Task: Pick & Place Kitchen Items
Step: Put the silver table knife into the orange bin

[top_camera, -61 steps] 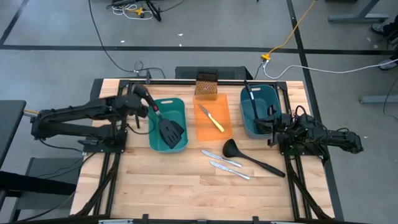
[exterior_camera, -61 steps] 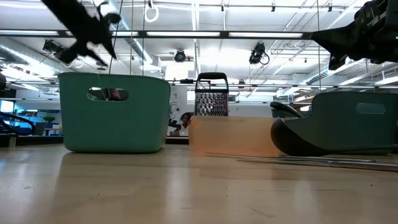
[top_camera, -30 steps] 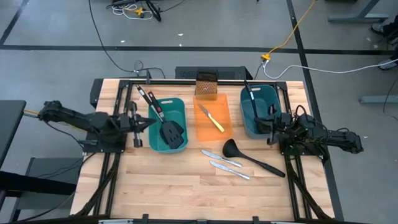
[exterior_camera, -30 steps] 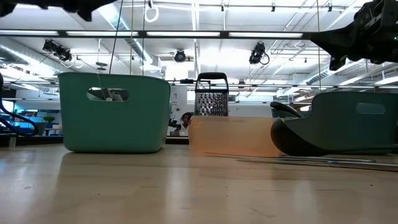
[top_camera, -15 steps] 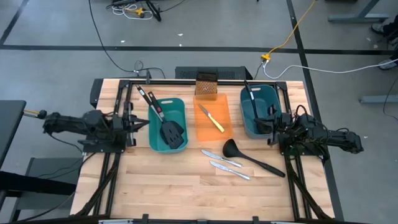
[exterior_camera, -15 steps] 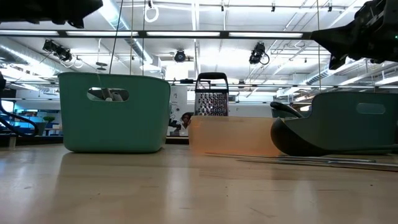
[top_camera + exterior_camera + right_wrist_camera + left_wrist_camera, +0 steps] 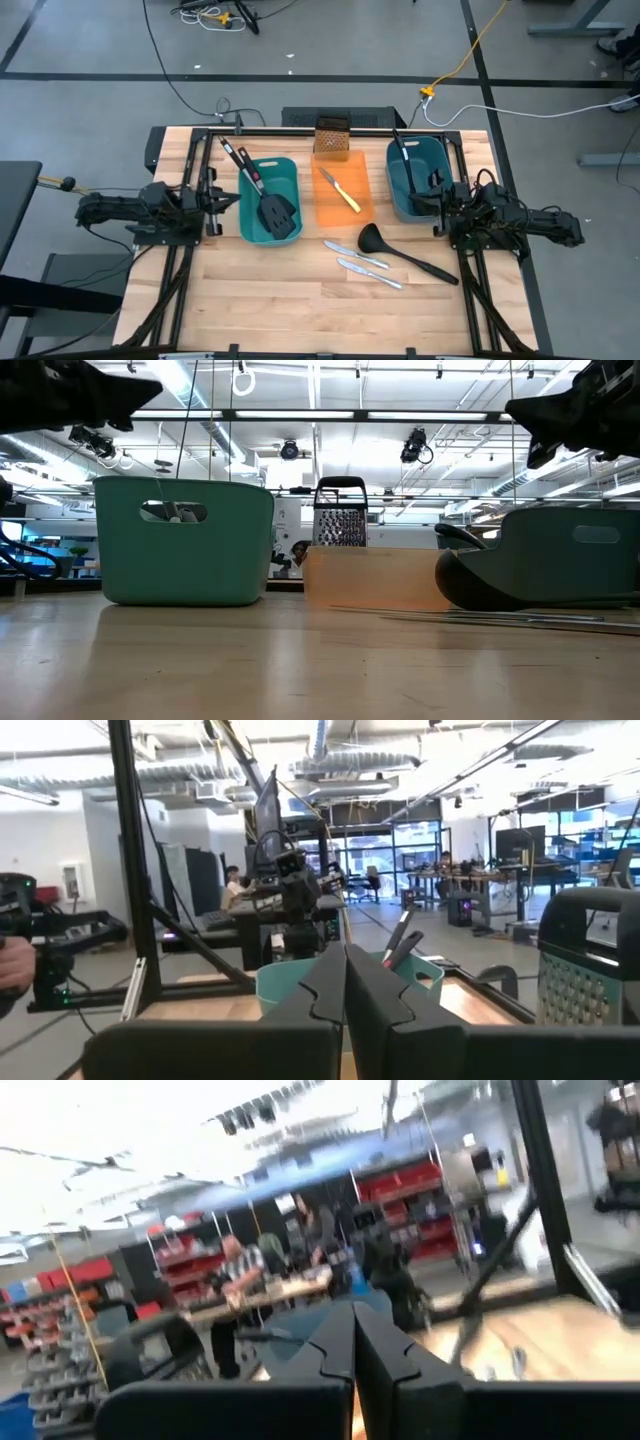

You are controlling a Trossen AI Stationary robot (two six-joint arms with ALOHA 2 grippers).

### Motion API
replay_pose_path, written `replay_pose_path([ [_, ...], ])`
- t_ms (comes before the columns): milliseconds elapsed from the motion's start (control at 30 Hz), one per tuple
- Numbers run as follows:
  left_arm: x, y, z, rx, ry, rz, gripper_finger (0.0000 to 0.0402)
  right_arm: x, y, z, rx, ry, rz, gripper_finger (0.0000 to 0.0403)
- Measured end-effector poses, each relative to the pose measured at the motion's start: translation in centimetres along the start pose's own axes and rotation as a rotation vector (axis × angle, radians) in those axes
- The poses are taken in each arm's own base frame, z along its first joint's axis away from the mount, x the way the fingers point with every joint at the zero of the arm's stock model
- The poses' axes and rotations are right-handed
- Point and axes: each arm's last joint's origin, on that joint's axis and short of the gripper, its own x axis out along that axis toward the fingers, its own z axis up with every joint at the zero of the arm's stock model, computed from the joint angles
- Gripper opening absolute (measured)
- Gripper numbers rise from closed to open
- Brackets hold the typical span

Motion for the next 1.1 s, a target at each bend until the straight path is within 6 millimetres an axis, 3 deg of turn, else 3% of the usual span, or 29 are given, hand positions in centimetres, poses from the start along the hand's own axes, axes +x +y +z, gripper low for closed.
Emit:
replay_pose_path([
  [200,0.0,-0.3,-1.0,-0.013,-0.053,0.029,0.0004,0.0,0.0,0.3,0.044,0.01,-0.005,0.0009],
  [433,0.1,-0.3,-1.5,-0.003,0.015,0.079,0.0023,1.3,0.6,2.1,0.193,0.204,-0.029,0.0009],
  [567,0.1,-0.2,-1.5,-0.001,0.025,0.088,0.0023,3.3,1.5,3.5,0.236,0.342,0.008,0.0009],
  [767,0.1,-0.2,-1.5,-0.001,0.025,0.09,0.0016,7.2,3.8,4.0,0.208,0.697,-0.01,0.0009],
  [967,0.1,-0.2,-1.6,0.0,0.035,0.119,0.0015,10.3,6.7,3.1,0.209,0.915,-0.031,0.0024],
  [1100,0.1,-0.1,-1.6,0.0,0.042,0.136,0.0015,11.7,8.8,1.1,0.261,1.027,-0.044,0.0058],
])
